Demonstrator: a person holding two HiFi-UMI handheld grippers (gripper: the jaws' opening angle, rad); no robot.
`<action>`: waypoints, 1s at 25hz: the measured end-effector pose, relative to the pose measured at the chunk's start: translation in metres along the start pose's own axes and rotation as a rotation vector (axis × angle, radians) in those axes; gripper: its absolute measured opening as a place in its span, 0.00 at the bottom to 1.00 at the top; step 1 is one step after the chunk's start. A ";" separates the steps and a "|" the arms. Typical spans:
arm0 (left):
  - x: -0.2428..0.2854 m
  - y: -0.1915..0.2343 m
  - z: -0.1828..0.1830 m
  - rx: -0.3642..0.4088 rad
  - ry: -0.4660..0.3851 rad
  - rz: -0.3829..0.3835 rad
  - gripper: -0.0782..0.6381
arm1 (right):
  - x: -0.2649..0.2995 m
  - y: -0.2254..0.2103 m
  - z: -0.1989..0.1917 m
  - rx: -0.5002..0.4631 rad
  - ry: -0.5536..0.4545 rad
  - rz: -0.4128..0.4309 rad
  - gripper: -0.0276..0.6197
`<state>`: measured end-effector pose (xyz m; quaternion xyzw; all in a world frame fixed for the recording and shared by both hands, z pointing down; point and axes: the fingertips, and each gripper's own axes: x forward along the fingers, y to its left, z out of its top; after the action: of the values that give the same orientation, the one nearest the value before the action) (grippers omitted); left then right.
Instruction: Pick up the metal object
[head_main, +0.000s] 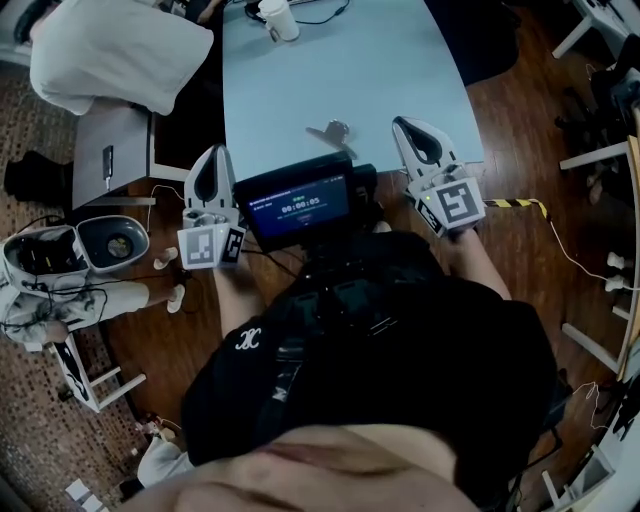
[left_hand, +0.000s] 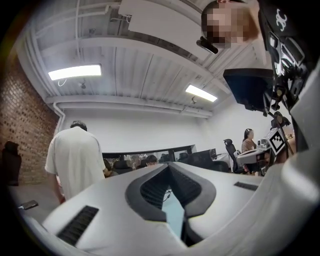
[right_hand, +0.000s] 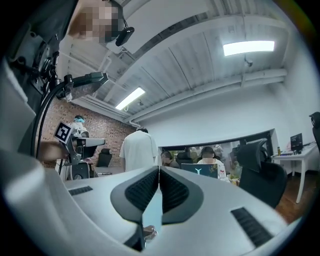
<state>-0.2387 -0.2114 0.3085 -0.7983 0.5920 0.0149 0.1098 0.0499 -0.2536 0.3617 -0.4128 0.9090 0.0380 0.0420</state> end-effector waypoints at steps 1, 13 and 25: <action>0.000 0.006 -0.002 0.001 -0.002 0.001 0.12 | 0.009 0.001 -0.004 -0.001 -0.014 0.001 0.05; 0.018 0.019 -0.013 0.011 0.059 0.005 0.12 | 0.133 -0.033 -0.140 0.104 0.232 0.083 0.18; 0.072 0.030 -0.042 0.029 0.083 0.011 0.12 | 0.213 -0.077 -0.355 0.222 0.691 0.162 0.55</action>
<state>-0.2501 -0.2955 0.3335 -0.7932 0.6006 -0.0264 0.0965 -0.0480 -0.4997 0.6885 -0.3209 0.8979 -0.1994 -0.2258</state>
